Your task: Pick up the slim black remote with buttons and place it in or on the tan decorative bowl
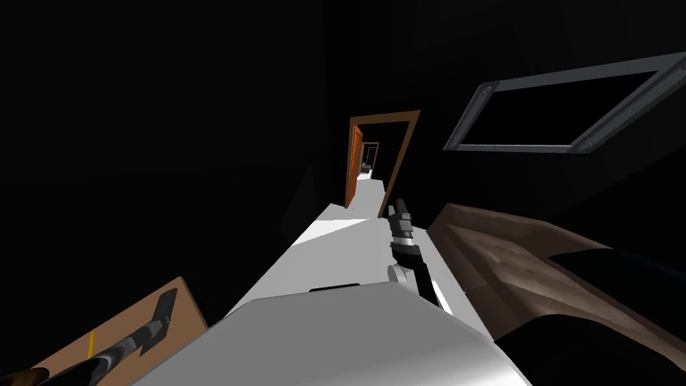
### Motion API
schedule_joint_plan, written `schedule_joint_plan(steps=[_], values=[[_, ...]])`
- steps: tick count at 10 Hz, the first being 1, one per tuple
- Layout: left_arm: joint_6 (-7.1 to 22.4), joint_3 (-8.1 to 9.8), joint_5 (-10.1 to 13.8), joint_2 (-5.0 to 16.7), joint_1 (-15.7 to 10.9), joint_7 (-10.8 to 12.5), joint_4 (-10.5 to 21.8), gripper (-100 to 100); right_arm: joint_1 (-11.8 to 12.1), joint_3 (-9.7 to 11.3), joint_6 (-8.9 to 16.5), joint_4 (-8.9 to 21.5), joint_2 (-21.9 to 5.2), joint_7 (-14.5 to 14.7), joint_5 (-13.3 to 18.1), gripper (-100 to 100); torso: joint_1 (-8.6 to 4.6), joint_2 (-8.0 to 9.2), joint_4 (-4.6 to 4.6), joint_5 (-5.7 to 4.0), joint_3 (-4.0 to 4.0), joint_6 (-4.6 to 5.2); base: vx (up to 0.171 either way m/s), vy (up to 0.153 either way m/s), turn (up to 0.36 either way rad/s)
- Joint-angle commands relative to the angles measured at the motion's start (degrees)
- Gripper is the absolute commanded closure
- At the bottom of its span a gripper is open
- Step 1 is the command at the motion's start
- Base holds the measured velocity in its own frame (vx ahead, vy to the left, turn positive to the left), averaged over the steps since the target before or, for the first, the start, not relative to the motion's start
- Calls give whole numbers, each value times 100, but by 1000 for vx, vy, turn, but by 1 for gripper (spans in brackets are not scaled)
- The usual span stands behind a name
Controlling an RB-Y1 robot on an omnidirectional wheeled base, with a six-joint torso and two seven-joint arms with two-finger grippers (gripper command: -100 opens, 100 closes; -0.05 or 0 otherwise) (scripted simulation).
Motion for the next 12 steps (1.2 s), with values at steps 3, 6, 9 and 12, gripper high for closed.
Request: schedule_joint_plan(steps=[3,6,9,12], values=[[-505,-124,-622,155,-290,378,230,100,-3,1,0,0,0,0,0,0,4,11,3,7,5,16,101,-2,153],[-881,-222,-1119,260,-520,638,384,100,-2,1,0,0,0,0,0,0,3,7,1,6,3,16,116,8,191],[-1234,-319,-1624,358,-752,907,539,100,-3,1,0,0,0,0,0,0,1,9,1,6,3,20,104,-7,145],[-1603,-416,-2142,446,-985,1179,694,100,-3,1,0,0,0,0,0,0,3,10,0,4,3,17,110,4,179]])
